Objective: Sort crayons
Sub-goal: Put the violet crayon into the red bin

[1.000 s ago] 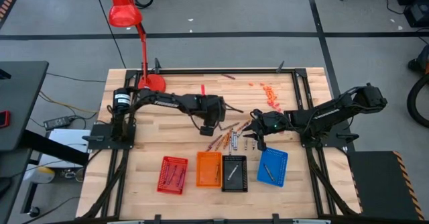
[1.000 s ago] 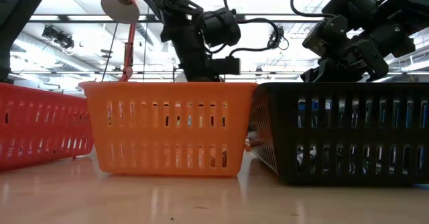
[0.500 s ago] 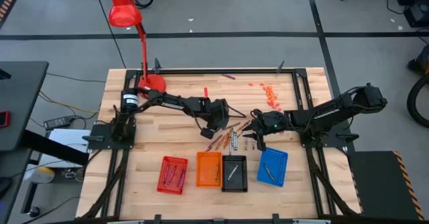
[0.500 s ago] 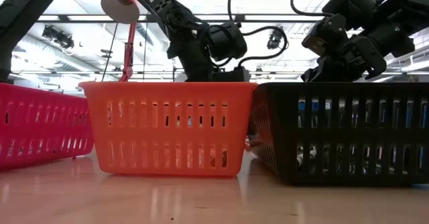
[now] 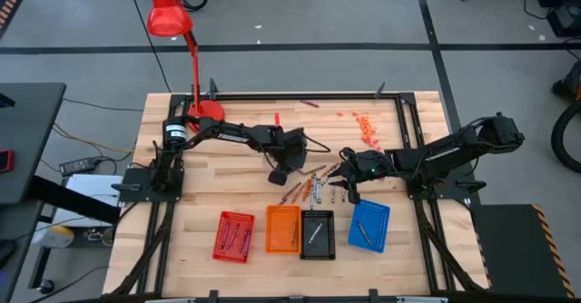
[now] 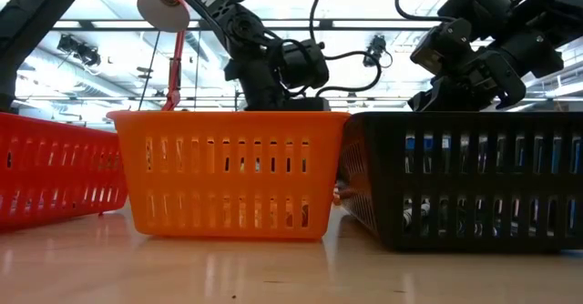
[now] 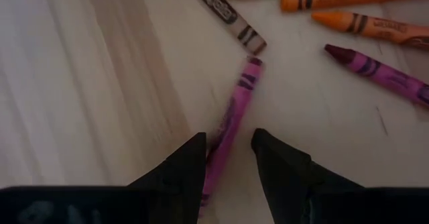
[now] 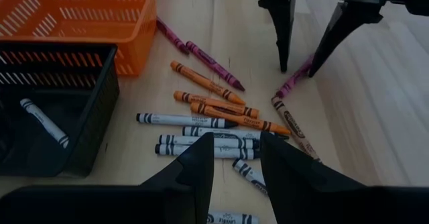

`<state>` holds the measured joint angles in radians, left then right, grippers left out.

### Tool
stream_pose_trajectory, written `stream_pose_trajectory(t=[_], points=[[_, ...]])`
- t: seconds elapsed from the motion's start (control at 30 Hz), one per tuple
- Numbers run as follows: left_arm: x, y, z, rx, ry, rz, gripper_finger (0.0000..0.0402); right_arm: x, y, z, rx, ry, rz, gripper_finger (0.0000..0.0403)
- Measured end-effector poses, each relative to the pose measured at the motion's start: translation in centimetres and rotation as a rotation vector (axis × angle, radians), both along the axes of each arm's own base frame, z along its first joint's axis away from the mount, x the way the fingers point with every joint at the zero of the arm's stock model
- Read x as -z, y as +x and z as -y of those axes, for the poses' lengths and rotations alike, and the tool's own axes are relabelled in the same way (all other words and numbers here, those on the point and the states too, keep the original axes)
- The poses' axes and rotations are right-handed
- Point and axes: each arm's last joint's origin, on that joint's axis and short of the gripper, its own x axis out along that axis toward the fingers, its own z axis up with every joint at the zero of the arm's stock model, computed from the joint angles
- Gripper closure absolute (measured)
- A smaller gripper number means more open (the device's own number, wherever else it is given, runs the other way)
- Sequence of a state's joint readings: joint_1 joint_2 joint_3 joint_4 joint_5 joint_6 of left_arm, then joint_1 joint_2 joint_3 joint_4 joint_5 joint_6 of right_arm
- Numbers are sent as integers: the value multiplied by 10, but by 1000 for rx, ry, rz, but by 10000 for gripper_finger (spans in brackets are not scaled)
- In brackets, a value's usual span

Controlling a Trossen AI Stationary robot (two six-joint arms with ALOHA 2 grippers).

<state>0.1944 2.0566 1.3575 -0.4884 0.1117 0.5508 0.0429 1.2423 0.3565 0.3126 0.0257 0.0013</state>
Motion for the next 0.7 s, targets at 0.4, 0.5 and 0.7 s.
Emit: stream_pose_trajectory(t=[0.4, 0.5, 0.7], points=[[1, -4, -2, -74, -94, -26, 303, -1, 0, 0, -2, -1, 8, 278], [1, -4, -2, -77, -103, -30, 346, -1, 0, 0, -3, -2, 8, 278], [2, -4, -2, -79, -96, -34, 387, -1, 0, 0, -4, -3, 7, 278]])
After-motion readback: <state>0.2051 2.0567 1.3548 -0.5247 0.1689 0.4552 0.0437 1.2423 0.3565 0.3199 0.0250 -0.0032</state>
